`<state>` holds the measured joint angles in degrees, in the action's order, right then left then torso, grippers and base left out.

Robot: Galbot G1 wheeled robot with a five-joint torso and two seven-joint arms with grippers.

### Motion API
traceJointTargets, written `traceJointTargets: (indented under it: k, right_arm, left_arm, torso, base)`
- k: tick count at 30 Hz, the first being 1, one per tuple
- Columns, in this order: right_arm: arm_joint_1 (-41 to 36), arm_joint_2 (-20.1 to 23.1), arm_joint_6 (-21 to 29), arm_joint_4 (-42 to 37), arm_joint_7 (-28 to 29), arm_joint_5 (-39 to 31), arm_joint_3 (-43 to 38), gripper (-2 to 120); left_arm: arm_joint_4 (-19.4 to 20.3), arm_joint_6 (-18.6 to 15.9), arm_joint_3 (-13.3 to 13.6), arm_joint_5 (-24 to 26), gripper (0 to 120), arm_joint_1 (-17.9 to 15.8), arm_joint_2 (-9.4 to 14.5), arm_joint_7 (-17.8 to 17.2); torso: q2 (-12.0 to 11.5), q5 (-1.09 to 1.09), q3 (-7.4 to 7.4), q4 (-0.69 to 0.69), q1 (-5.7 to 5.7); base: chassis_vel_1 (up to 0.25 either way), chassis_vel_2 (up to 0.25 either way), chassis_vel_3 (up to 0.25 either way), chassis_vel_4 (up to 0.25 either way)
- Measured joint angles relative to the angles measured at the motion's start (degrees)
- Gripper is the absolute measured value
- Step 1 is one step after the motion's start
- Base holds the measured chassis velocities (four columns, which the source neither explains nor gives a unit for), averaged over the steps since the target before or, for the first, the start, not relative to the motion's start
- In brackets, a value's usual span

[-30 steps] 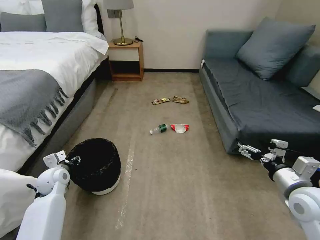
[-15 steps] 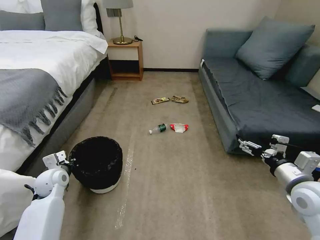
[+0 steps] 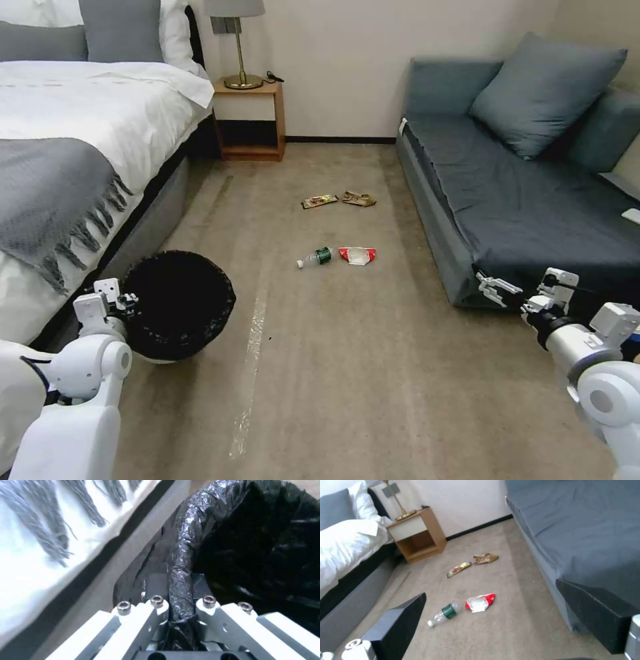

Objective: Pick up the trash bin, then pick up the garbage on the floor and place it into the trash bin.

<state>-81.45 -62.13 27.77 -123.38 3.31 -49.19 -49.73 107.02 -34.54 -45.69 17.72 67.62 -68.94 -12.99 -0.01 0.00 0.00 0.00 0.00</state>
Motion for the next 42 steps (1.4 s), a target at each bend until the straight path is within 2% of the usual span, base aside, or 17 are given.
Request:
traceJointTargets:
  k: [3,7,21,42]
  right_arm:
    - [0.0,-0.9,1.1,0.7,0.1,-0.4,0.4,100]
    - [-0.2,-1.9,1.3,0.8,-0.4,-0.2,0.9,100]
    - [-0.8,-3.2,0.2,0.6,-1.8,0.3,1.0,100]
    - [-0.9,-5.0,-0.2,2.1,-2.2,1.8,1.4,100]
  left_arm:
    - [1.3,2.5,-0.5,-6.0,3,2.1,-0.3,1.7]
    - [1.2,4.1,-0.8,-7.8,3,2.8,-0.4,2.3]
    - [0.8,6.0,-1.2,-7.6,3,4.3,-0.5,3.3]
    - [-2.3,7.4,-0.2,-7.6,3,2.6,-0.5,3.8]
  torso:
    - [0.0,0.0,0.0,0.0,0.0]
    - [0.0,0.0,-0.01,0.0,0.0]
    - [0.0,0.0,-0.02,0.0,0.0]
    - [0.0,0.0,0.0,0.0,0.0]
  base:
    - [0.0,0.0,0.0,0.0]
    - [0.0,0.0,0.0,0.0]
    - [-0.028,0.027,0.029,-0.022]
    - [-0.224,0.217,0.216,-0.22]
